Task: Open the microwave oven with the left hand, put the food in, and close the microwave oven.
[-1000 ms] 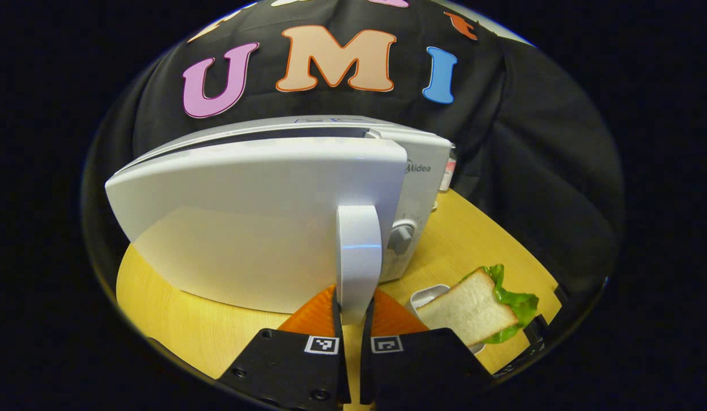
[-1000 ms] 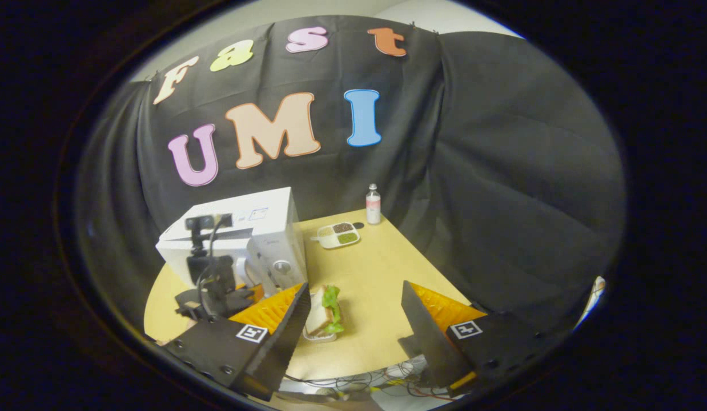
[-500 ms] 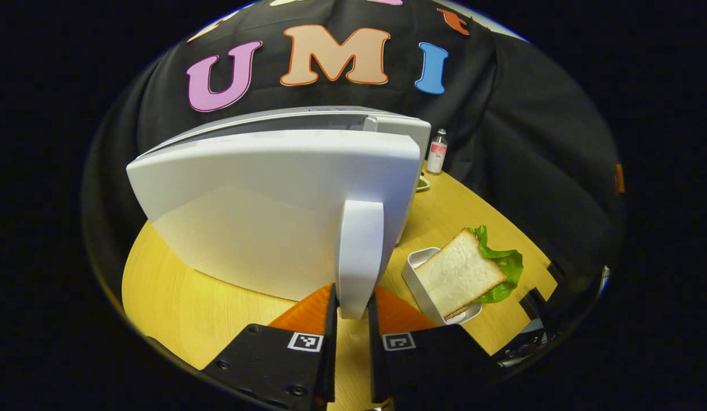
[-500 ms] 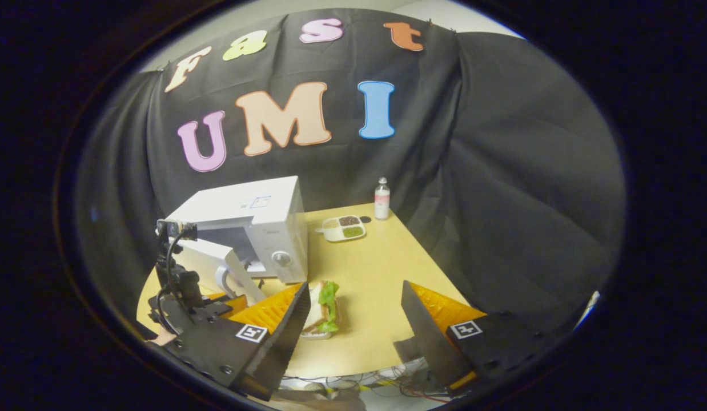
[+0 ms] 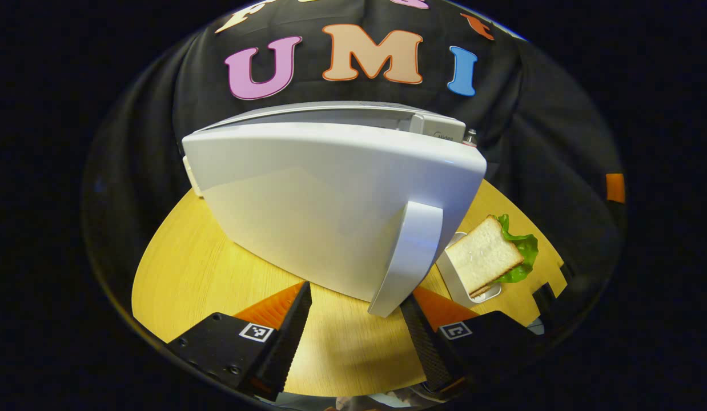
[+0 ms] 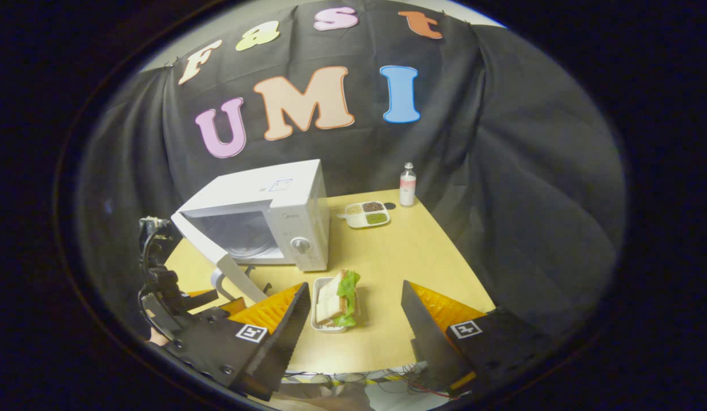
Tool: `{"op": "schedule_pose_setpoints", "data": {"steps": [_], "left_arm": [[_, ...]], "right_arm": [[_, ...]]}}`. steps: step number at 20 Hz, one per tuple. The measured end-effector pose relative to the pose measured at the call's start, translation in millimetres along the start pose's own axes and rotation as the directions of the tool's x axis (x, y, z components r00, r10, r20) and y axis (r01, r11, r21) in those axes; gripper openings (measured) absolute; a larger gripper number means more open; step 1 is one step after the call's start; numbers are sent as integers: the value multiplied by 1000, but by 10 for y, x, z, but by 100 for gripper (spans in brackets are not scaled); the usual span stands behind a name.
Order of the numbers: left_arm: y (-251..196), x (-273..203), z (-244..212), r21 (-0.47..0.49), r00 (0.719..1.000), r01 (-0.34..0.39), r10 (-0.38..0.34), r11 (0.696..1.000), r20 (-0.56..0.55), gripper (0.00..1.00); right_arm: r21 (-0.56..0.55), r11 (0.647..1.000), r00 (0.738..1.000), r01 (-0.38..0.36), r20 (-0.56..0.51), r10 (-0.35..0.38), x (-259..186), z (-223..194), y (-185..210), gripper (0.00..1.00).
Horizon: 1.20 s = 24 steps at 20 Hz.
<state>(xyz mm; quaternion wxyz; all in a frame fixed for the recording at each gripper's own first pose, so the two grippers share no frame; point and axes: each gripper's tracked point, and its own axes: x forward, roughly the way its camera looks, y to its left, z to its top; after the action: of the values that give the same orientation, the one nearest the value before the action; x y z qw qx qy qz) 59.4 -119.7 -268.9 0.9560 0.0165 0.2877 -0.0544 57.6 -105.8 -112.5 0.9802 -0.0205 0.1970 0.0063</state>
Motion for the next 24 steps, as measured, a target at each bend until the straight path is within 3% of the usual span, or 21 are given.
{"op": "schedule_pose_setpoints", "data": {"steps": [3,10,12,13,15,16,17,18,24], "left_arm": [[139,-165,-75,-27,999,-44,44,999,-2,98],[533,-569,-314,-92,989,-143,138,985,-61,98],[695,-701,-359,-103,980,-190,183,976,-71,98],[782,-791,-392,-113,976,-214,206,970,-76,98],[954,-945,-439,-138,963,-265,257,954,-78,98],[1048,-1015,-460,-152,956,-291,282,944,-80,98],[1136,-1088,-499,-169,950,-310,299,936,-85,98],[1197,-1153,-546,-202,947,-321,309,925,-93,97],[1495,-1516,-737,-337,918,-395,376,855,-123,98]], "right_arm": [[2,999,999,-43,-29,43,108,-77,65,99],[-24,995,981,-98,-171,92,459,-438,69,100],[-32,992,967,-120,-228,110,543,-571,68,93],[-31,991,959,-133,-255,121,585,-633,76,100],[-19,989,946,-150,-294,138,657,-726,90,100],[-20,988,942,-151,-306,137,705,-763,92,92],[-25,988,939,-151,-317,136,752,-786,79,92],[-27,988,936,-152,-325,135,809,-823,82,100],[-8,984,918,-179,-362,164,1041,-886,165,98]]}}
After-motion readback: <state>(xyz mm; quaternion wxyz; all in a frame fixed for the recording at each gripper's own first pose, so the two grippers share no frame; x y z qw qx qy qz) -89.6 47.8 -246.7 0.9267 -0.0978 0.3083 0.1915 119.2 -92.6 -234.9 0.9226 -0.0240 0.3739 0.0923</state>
